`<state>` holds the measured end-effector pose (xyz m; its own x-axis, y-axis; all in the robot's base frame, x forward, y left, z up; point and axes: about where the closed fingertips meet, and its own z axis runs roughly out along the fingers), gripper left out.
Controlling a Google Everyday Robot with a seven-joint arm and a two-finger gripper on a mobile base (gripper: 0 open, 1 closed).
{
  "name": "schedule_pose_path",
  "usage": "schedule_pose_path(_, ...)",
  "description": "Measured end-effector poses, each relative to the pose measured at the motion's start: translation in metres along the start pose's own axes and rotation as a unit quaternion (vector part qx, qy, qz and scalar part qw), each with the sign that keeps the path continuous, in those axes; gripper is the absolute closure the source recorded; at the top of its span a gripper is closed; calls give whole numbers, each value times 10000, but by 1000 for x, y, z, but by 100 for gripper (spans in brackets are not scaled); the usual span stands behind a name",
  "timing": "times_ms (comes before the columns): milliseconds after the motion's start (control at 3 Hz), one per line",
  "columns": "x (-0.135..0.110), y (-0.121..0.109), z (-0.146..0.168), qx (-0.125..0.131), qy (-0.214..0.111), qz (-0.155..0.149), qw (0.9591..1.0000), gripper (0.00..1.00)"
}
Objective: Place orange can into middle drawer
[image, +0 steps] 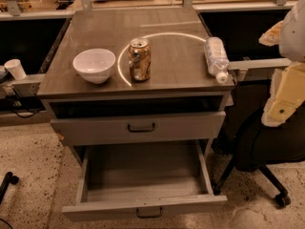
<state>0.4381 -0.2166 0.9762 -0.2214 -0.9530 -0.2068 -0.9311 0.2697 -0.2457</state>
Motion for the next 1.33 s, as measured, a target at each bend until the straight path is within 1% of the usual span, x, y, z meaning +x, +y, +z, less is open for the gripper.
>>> schedule_pose_path(333,0,0,0,0,-3,-3,10000,0)
schedule_pose_path(667,-55,-28,18,-46,-581,-564,9967,0)
schedule_pose_path(1000,-118,-55,28,14,-1301,-1032,9861,0)
schedule_pose_path(1333,-167,-75,46,-92,-2230,-1052,9691,0)
